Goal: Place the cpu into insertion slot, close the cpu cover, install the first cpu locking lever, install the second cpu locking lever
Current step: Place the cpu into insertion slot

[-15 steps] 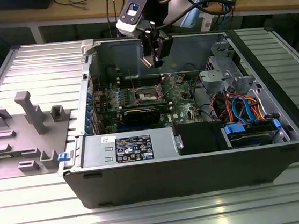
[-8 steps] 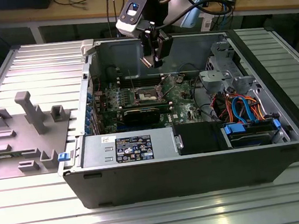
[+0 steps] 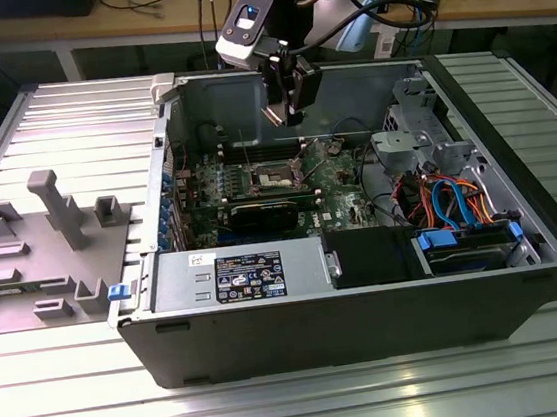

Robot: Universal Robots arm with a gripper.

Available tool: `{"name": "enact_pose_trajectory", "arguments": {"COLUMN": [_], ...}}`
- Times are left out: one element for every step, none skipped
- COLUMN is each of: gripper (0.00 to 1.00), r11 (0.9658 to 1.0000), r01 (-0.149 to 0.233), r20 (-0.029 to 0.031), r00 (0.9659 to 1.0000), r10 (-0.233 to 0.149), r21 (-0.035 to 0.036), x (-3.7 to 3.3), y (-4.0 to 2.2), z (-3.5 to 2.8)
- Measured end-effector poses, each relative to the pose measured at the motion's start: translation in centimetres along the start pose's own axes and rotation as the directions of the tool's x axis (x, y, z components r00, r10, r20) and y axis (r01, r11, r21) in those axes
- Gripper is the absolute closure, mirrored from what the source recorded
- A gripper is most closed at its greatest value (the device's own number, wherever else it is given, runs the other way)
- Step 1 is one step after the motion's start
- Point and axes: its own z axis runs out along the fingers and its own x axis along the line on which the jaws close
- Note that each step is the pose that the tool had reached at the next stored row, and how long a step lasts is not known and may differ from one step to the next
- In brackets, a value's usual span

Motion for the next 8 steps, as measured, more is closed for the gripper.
{"name": "enact_pose_trajectory", "arguments": {"gripper": [0.46,0.46,0.46,0.46,0.46,0.46,0.46,0.46], "r11": [1.0,1.0,1.0,1.0,1.0,1.0,1.0,1.0], "r01": [0.0,-0.001,-0.002,-0.002,-0.003,-0.004,-0.004,-0.005], "r20": [0.0,0.0001,0.0001,0.0001,0.0002,0.0002,0.0002,0.0002], "r00": [1.0,1.0,1.0,1.0,1.0,1.0,1.0,1.0], "r10": [0.0,0.001,0.002,0.002,0.003,0.004,0.004,0.005], "r21": [0.0,-0.0001,-0.0001,-0.0001,-0.0001,-0.0001,-0.0001,-0.0001], "x": [0.0,0.0,0.0,0.0,0.0,0.0,0.0,0.0], "y": [0.0,0.0,0.0,0.0,0.0,0.0,0.0,0.0], "z": [0.0,0.0,0.0,0.0,0.0,0.0,0.0,0.0]}}
